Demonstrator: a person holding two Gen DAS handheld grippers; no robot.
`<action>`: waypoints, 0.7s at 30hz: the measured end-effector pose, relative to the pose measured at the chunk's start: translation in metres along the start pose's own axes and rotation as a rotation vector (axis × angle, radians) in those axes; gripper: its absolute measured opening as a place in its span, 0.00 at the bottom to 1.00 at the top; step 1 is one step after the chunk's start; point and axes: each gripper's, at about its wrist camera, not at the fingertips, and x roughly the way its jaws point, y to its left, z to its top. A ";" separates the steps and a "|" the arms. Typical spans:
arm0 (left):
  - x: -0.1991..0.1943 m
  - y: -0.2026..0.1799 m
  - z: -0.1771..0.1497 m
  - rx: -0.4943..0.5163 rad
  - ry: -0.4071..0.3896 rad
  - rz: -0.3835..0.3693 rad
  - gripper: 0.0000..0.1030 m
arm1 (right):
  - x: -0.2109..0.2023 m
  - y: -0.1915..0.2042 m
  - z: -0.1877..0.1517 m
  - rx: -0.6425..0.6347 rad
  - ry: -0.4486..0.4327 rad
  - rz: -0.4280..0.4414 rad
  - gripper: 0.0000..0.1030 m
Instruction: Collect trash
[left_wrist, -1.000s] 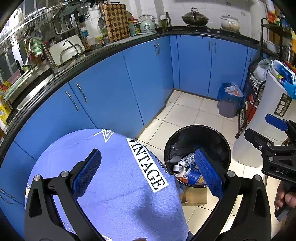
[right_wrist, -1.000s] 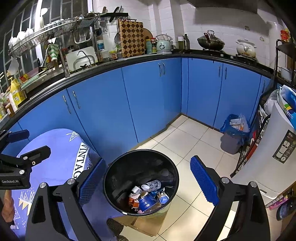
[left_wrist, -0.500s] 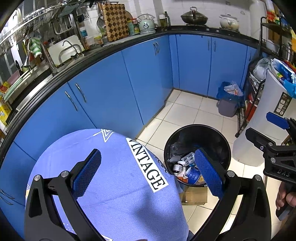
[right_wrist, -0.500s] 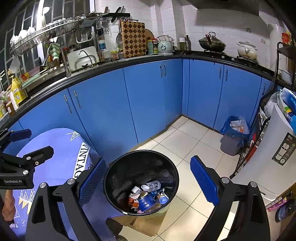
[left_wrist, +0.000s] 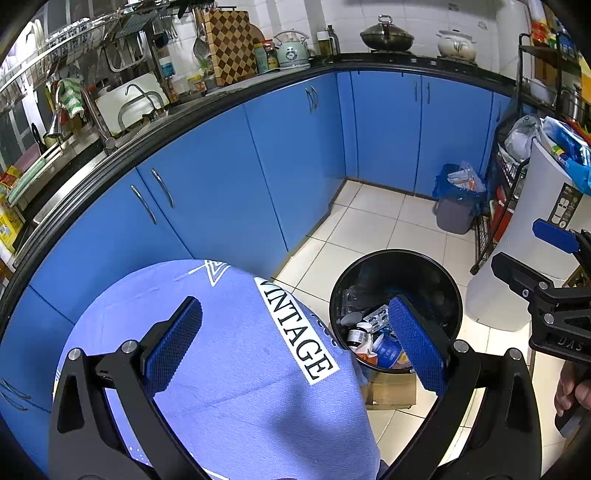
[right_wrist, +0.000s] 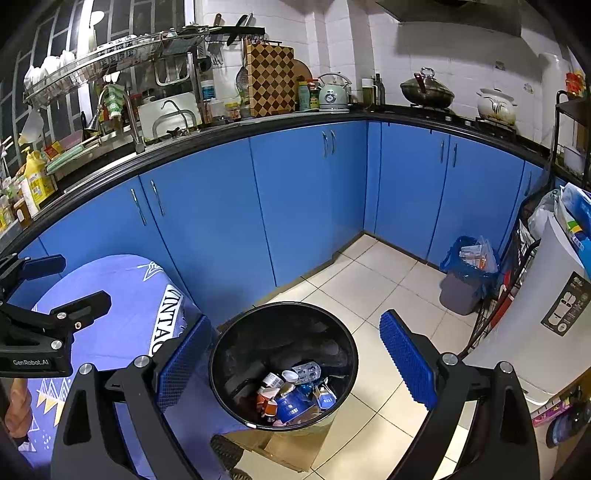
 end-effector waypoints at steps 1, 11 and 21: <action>-0.001 0.001 0.000 0.000 -0.001 0.000 0.96 | 0.000 0.000 0.000 -0.002 0.000 0.001 0.87; 0.000 0.005 -0.002 -0.003 0.002 -0.014 0.96 | -0.002 0.004 0.002 -0.010 -0.003 0.007 0.87; -0.004 0.009 -0.004 0.004 -0.007 0.018 0.96 | -0.005 0.008 0.004 -0.020 -0.004 0.002 0.87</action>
